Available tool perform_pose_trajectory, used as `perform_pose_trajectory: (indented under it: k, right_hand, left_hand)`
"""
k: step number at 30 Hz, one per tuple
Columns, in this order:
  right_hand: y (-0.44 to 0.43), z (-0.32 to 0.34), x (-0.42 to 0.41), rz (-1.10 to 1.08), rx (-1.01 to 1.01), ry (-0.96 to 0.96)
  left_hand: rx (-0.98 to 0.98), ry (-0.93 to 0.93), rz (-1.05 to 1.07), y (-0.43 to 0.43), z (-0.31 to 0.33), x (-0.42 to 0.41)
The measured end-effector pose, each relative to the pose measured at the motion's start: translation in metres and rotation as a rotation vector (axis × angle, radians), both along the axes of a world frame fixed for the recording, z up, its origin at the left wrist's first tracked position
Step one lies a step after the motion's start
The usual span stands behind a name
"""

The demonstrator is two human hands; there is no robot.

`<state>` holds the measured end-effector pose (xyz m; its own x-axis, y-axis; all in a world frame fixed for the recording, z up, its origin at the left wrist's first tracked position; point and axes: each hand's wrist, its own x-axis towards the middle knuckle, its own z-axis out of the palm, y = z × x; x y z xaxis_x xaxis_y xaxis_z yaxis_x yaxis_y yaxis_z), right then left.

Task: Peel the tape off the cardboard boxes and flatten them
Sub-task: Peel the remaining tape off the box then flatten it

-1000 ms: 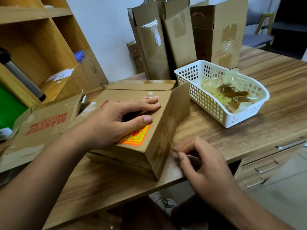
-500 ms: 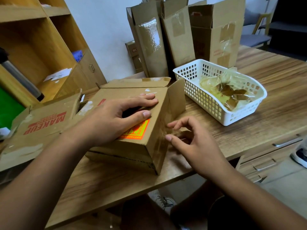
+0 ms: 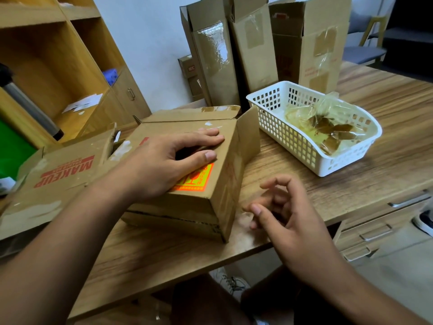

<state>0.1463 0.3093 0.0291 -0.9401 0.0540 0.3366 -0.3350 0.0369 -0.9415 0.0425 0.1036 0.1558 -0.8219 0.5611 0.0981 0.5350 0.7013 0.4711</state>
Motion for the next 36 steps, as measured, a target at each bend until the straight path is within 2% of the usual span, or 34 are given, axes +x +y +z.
perform_pose_trajectory:
  k: [5, 9, 21, 26, 36]
  right_hand:
    - [0.0, 0.003, -0.02, 0.017, 0.234, -0.047]
    - [0.001, 0.006, -0.032, -0.064, 0.413, 0.002]
    - [-0.004, -0.009, 0.019, -0.092, 0.456, 0.174]
    - [0.005, -0.005, 0.001, -0.183, 0.547, 0.149]
    - [-0.001, -0.003, -0.028, -0.147, 0.165, 0.054]
  left_hand:
    - [0.01, 0.021, 0.015, 0.001, -0.002, -0.001]
    - [0.009, 0.02, 0.036, 0.001, -0.002, -0.003]
    - [0.01, -0.003, 0.033, 0.0, -0.004, -0.008]
    - [-0.047, 0.046, 0.115, 0.004, -0.005, -0.01]
    - [-0.02, 0.069, 0.189, 0.012, -0.006, -0.012]
